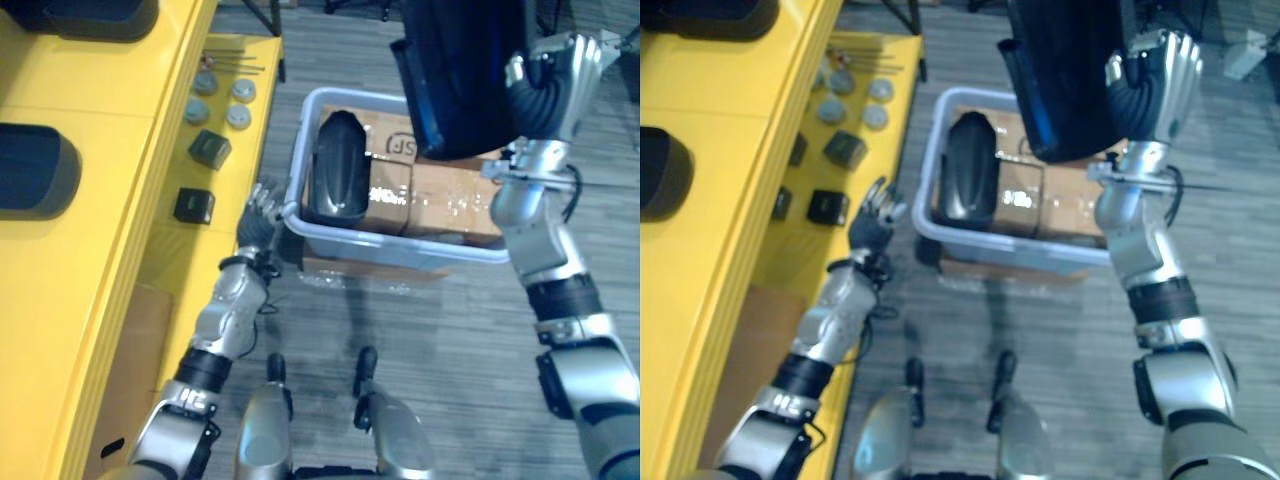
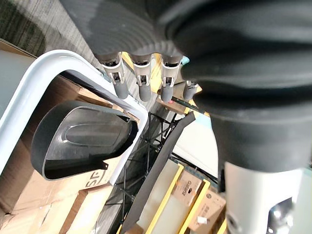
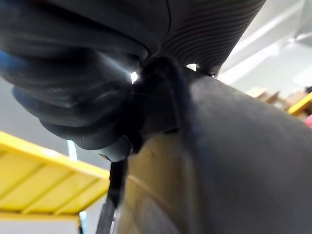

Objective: Walk over and take plastic housings, then place them on the shelf

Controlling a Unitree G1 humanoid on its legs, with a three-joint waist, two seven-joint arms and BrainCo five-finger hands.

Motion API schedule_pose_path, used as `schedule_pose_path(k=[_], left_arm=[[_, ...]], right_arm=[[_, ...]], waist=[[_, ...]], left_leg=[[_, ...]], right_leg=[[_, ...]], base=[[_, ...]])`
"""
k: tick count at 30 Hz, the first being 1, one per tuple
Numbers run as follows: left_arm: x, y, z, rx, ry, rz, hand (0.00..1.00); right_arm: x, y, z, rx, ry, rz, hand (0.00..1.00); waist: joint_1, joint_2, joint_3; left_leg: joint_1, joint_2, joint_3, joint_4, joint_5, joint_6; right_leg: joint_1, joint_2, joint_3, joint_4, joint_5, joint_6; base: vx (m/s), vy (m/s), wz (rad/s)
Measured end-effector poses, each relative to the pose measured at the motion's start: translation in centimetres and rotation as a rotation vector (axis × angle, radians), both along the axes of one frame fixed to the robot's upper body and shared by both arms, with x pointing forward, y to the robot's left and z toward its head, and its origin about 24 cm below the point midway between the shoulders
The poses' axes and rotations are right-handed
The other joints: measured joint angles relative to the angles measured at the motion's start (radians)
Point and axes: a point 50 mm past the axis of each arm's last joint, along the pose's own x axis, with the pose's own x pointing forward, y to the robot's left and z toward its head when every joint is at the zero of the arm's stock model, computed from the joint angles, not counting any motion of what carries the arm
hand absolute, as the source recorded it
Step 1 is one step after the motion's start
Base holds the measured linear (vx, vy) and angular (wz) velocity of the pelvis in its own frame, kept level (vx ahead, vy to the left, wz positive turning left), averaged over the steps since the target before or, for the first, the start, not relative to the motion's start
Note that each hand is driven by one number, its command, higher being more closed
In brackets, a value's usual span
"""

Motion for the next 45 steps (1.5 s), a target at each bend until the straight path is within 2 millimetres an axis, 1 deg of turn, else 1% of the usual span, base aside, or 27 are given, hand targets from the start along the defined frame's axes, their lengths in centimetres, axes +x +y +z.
schedule_pose_path(k=[7, 11, 16, 18, 21, 23, 25, 29, 38, 42, 43, 45], left_arm=[[0.9, 0.0, 1.1, -0.004, -0.021, 0.006, 0.00], [1.1, -0.2, 1.3, -0.038, -0.027, -0.027, 0.00], [0.9, -1.0, 1.6, -0.074, -0.065, -0.090, 0.00], [0.9, -1.6, 1.9, -0.127, -0.078, -0.140, 0.00], [1.0, -2.1, 2.3, -0.136, -0.095, -0.172, 0.00], [0.9, -2.7, 2.5, -0.127, -0.108, -0.197, 0.00], [0.7, -3.1, 2.8, -0.161, -0.119, -0.219, 0.00], [0.5, -3.4, 3.6, -0.183, -0.160, -0.234, 0.00], [0.5, -3.5, 3.5, -0.179, -0.135, -0.199, 0.00], [0.5, -3.5, 3.3, -0.161, -0.116, -0.174, 0.00], [0.5, -3.4, 3.3, -0.158, -0.115, -0.169, 1.00], [0.5, -3.3, 3.2, -0.153, -0.105, -0.148, 1.00]], right_arm=[[0.0, 2.9, -1.1, -0.047, 0.000, 0.115, 1.00], [-0.1, 4.2, -1.6, -0.065, 0.005, 0.173, 1.00], [-0.2, 5.6, -2.3, -0.096, 0.024, 0.217, 1.00], [-0.2, 6.4, -2.8, -0.122, 0.032, 0.236, 1.00], [-0.2, 7.3, -3.4, -0.148, 0.048, 0.262, 1.00], [-0.1, 7.6, -3.8, -0.153, 0.062, 0.271, 1.00], [0.0, 7.8, -4.1, -0.150, 0.076, 0.273, 1.00], [0.1, 8.3, -4.5, -0.178, 0.103, 0.292, 1.00], [-0.3, 9.4, -4.9, -0.198, 0.103, 0.348, 1.00], [-0.4, 9.7, -5.1, -0.201, 0.108, 0.371, 1.00], [-0.4, 9.8, -5.1, -0.194, 0.112, 0.382, 1.00], [-0.6, 10.2, -5.2, -0.185, 0.124, 0.420, 1.00]], waist=[[-0.002, 0.000, 0.000], [-0.002, 0.000, 0.000], [-0.002, 0.000, 0.000], [-0.002, 0.000, 0.000], [-0.002, 0.000, 0.000], [-0.002, 0.000, 0.000], [-0.002, 0.000, 0.000], [-0.005, 0.000, 0.000], [-0.008, -0.001, 0.000], [-0.008, -0.001, 0.000], [-0.008, -0.002, 0.000], [-0.008, -0.006, 0.001]], left_leg=[[0.000, -0.003, 0.000, -0.001, 0.000, 0.000], [0.001, -0.004, 0.000, -0.001, 0.000, 0.000], [0.002, -0.005, 0.000, -0.002, 0.000, 0.000], [0.003, -0.005, 0.000, -0.003, 0.000, 0.000], [0.004, -0.005, 0.000, -0.004, 0.000, 0.000], [0.003, -0.005, 0.000, -0.004, 0.000, 0.000], [0.003, -0.005, 0.000, -0.005, 0.000, 0.000], [0.003, -0.005, 0.000, -0.007, 0.000, 0.000], [0.004, -0.006, 0.000, -0.006, 0.000, 0.000], [0.013, -0.006, 0.000, -0.008, 0.000, 0.000], [0.015, -0.006, 0.000, -0.009, 0.000, 0.000], [0.015, -0.005, 0.000, -0.009, 0.000, 0.000]], right_leg=[[0.000, -0.003, 0.000, 0.000, 0.002, 0.002], [0.000, -0.004, 0.000, 0.000, 0.002, 0.002], [0.001, -0.004, 0.000, 0.000, 0.002, 0.002], [0.002, -0.005, 0.000, 0.000, 0.002, 0.002], [0.002, -0.004, 0.000, -0.001, 0.002, 0.002], [0.002, -0.005, 0.000, -0.003, 0.002, 0.002], [0.002, -0.005, 0.000, -0.004, 0.002, 0.002], [0.002, -0.004, 0.000, -0.005, 0.003, 0.002], [0.004, -0.004, 0.000, -0.009, 0.006, 0.001], [0.024, -0.004, -0.002, -0.033, 0.016, 0.001], [0.027, -0.004, -0.002, -0.036, 0.017, 0.001], [0.029, -0.004, -0.002, -0.039, 0.018, 0.000]], base=[[0.00, 0.000, 0.00], [0.00, 0.000, 0.00], [0.00, 0.000, 0.00], [0.00, 0.000, 0.00], [0.00, 0.000, 0.00], [0.00, 0.000, 0.00], [0.00, 0.000, 0.00], [0.00, 0.000, 0.00], [0.00, 0.000, 0.00], [0.00, 0.000, 0.00], [0.00, 0.000, 0.00], [0.00, 0.000, 0.00]])
